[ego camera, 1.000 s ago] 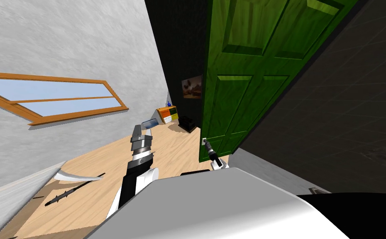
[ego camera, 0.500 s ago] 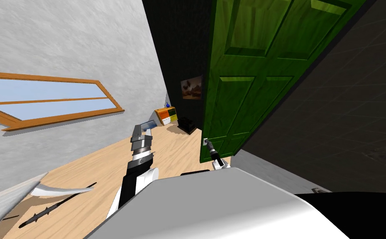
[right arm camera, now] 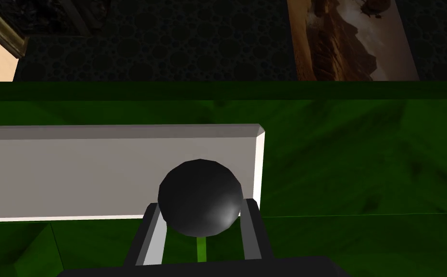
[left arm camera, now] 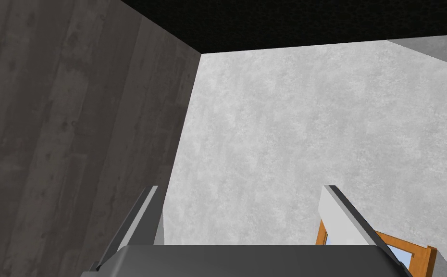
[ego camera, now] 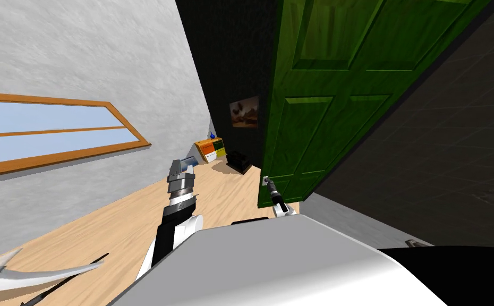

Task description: Push the door open

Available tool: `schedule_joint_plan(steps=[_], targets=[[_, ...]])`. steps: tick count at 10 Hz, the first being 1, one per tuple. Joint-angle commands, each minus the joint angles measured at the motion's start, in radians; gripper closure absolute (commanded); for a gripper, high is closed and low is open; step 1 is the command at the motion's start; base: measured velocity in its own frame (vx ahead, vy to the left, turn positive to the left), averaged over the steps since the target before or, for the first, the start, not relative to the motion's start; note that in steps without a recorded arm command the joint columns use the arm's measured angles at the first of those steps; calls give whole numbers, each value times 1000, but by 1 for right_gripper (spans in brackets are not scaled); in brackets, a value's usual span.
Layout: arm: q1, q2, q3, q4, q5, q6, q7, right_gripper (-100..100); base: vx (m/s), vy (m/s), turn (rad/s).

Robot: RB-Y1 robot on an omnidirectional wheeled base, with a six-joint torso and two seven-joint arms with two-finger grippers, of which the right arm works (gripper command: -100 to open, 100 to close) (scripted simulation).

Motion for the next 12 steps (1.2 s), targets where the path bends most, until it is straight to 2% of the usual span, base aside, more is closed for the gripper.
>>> schedule_joint_plan(steps=[1, 2, 3, 9, 10, 11, 12], targets=[[-9, -5, -29, 4, -14, -4, 10, 100, 248, 119, -64], [-9, -5, -29, 4, -14, -4, 10, 100, 149, 68, -32], [-11, -3, -54, 7, -26, -3, 20, 100, 148, 96, -54], [-16, 7, -101, 14, -49, 0, 39, 100, 168, 89, -56], [-8, 3, -99, 16, -48, 4, 38, 100, 95, 9, -20], [-9, -3, -118, 15, -59, 2, 45, 100, 149, 26, -47], [-9, -4, -122, 16, -61, 2, 46, 100, 198, 52, -50]])
